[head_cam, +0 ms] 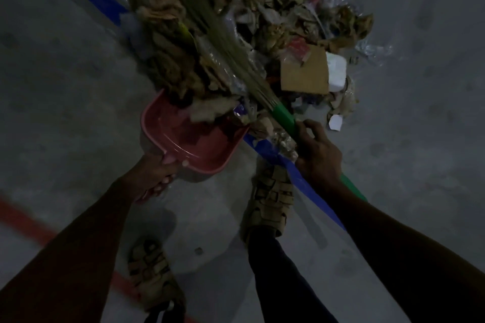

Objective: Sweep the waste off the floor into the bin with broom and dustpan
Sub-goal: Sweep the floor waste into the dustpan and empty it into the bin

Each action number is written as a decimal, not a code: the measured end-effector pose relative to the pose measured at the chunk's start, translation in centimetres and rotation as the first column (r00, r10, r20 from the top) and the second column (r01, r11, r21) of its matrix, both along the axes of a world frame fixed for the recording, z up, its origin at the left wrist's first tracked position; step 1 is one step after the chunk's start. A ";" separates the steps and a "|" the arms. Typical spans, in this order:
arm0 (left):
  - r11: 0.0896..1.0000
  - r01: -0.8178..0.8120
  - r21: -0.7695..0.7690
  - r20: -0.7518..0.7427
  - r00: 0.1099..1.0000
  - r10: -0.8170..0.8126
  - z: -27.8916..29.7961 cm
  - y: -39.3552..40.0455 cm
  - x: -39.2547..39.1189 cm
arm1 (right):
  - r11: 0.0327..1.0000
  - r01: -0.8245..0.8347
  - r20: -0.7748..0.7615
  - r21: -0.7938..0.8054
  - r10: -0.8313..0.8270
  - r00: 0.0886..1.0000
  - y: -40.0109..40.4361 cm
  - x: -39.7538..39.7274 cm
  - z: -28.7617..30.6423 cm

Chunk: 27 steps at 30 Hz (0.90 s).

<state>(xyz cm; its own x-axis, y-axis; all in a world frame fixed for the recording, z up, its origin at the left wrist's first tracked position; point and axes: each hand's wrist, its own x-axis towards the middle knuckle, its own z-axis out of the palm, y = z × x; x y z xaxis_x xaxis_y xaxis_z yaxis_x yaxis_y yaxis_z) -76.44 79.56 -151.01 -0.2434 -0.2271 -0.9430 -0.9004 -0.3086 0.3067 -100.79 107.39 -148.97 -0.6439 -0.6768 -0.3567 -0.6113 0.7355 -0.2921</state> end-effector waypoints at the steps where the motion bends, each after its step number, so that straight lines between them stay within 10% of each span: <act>1: 1.000 -0.016 0.002 -0.003 1.000 0.016 0.0 0.2 0.1 | 1.000 0.004 -0.013 -0.017 -0.004 1.000 0.2 0.1 0.2; 10: 0.992 -0.125 -0.031 -0.033 0.992 0.124 0.6 0.2 0.1 | 0.986 0.136 -0.189 0.095 -0.116 0.975 -0.3 -2.5 -1.4; 27: 0.975 -0.218 0.046 -0.141 0.965 0.223 3.1 1.3 -3.5 | 0.994 -0.104 0.037 0.031 0.103 0.994 -0.7 3.8 1.3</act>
